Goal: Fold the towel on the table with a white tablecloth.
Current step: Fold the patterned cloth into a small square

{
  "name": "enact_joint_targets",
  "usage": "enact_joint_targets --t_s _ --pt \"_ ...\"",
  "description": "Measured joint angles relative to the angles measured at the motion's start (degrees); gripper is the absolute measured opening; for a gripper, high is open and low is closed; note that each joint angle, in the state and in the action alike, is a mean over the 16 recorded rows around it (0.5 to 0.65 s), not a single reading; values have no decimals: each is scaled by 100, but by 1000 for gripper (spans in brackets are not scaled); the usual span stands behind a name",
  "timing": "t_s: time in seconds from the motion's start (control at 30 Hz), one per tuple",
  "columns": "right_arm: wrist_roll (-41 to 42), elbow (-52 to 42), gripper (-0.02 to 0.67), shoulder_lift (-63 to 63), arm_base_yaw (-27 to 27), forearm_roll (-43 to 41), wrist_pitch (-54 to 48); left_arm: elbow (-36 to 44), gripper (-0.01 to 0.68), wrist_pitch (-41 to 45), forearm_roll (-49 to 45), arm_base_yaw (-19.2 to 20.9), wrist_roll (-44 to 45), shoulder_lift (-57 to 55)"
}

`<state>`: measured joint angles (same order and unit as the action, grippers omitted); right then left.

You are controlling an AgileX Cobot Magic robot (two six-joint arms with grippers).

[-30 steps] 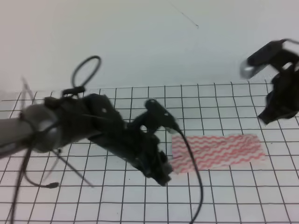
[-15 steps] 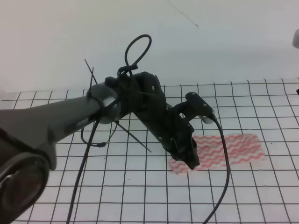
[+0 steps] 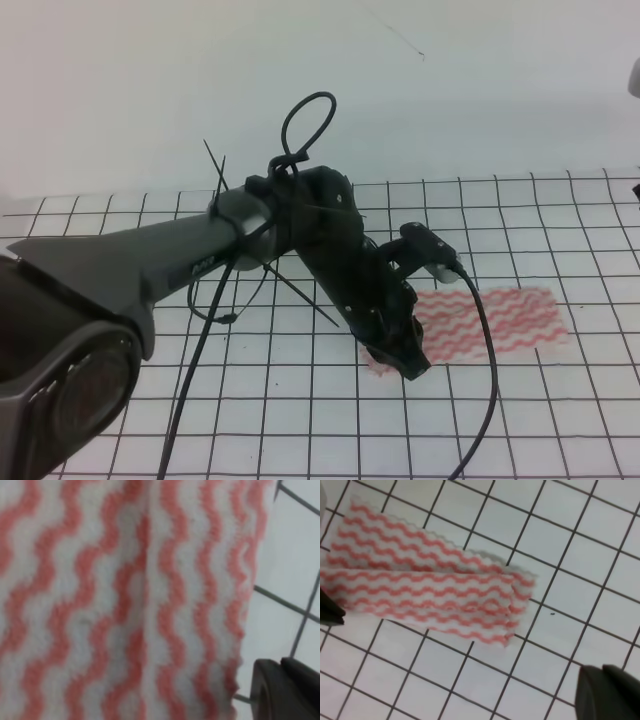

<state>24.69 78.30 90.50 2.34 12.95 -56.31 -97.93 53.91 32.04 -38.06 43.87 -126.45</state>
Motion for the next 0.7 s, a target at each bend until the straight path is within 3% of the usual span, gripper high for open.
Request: enact_joint_targets --t_s 0.7 --pt "82 0 1 9 1 280 5 -399 -1 -838 -732 318 -493 -35"
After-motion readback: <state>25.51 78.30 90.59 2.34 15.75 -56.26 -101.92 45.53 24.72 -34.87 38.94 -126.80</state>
